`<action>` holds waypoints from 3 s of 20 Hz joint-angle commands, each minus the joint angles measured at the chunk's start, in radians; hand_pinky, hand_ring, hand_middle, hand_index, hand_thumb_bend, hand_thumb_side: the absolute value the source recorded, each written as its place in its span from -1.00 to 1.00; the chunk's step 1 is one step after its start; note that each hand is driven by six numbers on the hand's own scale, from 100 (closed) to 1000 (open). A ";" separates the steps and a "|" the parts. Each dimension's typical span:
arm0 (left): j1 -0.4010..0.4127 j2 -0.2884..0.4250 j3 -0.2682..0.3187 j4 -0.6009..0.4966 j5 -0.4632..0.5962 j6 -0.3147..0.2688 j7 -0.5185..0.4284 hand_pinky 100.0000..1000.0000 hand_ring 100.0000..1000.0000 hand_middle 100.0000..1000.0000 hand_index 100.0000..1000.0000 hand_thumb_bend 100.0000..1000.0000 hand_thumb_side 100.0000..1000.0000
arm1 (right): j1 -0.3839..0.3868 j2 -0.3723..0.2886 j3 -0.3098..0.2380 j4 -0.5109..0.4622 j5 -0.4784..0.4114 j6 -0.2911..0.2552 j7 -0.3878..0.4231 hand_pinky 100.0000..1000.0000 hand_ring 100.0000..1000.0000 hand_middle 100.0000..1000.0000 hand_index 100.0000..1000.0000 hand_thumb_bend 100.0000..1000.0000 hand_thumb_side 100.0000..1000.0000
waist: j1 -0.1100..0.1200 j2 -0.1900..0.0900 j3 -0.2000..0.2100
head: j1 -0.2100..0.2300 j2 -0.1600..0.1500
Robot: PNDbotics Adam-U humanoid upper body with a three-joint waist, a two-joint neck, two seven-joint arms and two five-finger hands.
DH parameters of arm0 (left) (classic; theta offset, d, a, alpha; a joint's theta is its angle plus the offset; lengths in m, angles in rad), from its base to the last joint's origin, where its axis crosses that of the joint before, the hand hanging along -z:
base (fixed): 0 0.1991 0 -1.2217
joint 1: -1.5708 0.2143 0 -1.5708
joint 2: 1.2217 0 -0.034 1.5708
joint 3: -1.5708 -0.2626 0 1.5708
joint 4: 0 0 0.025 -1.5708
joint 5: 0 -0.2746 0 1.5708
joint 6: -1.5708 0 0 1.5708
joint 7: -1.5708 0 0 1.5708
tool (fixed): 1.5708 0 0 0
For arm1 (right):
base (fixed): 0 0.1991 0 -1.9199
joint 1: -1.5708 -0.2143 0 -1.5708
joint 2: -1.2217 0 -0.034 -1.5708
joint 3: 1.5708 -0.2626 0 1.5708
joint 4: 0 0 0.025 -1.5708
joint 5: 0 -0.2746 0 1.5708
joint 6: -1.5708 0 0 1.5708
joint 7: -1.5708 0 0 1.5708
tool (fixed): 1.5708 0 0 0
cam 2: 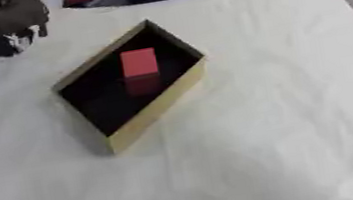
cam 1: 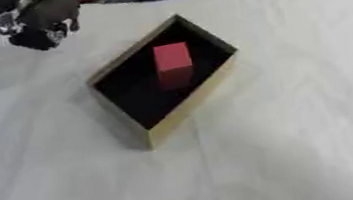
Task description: Pick up objects on the table and place them in the box.
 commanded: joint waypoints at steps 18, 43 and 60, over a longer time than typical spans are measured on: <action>-0.004 -0.093 -0.196 -0.337 0.211 0.154 -0.104 -0.60 -0.12 -0.39 -0.16 -1.00 -0.34 | -0.011 0.014 -0.010 -0.011 -0.021 -0.003 -0.018 0.85 0.68 0.27 0.84 -1.00 1.00 | 0.010 -0.089 0.002 | -0.039 0.067; 0.079 -0.222 -0.291 -0.278 0.045 0.142 -0.143 -0.02 0.32 0.04 0.39 -1.00 -0.59 | -0.010 0.017 -0.017 -0.011 -0.018 -0.002 -0.030 0.86 0.68 0.26 0.84 -1.00 1.00 | 0.011 -0.083 0.015 | -0.068 0.076; 0.098 -0.217 -0.260 -0.340 -0.055 0.167 -0.227 0.32 0.72 0.51 0.75 0.13 0.29 | -0.006 0.015 -0.017 -0.011 -0.015 0.000 -0.032 0.86 0.68 0.26 0.84 -1.00 1.00 | 0.001 -0.082 0.021 | -0.077 0.080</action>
